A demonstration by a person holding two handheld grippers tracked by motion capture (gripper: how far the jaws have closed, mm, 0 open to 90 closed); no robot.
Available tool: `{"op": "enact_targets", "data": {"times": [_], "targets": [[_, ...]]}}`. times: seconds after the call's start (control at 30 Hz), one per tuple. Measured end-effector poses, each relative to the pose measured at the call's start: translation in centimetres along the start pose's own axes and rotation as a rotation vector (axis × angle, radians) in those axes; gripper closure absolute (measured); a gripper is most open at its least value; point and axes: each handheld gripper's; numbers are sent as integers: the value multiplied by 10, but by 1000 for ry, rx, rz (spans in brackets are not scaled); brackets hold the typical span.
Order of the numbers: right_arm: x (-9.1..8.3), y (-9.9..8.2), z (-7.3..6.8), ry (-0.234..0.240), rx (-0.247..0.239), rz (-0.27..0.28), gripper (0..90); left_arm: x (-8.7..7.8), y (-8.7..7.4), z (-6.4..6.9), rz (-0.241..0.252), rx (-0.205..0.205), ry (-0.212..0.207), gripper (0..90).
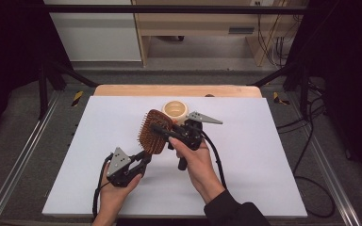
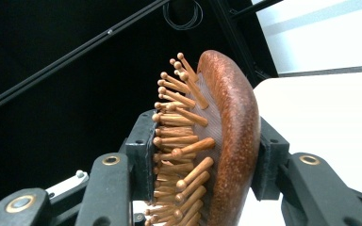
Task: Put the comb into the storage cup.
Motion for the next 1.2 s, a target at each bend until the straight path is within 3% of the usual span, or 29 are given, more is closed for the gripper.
{"op": "enact_targets", "data": {"times": [0.37,0.67,0.97,1.2], "targets": [[-1,4,-2,-12,-24,11,530,2,-3,-1,9,-39,2,670],[-6,15,0,-29,-29,42,529,1,-3,-2,31,-69,26,479],[-12,26,6,-46,-40,87,528,-16,-3,-18,80,-139,105,266],[-12,32,10,-61,-38,95,527,-37,-6,-21,80,-126,153,121]]}}
Point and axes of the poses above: each handheld gripper's, and its own axes: x roughly forward along the jaws, y roughly out of its top, z roughly to its right, and after that the axes turned 12 degrees about x, right-handed
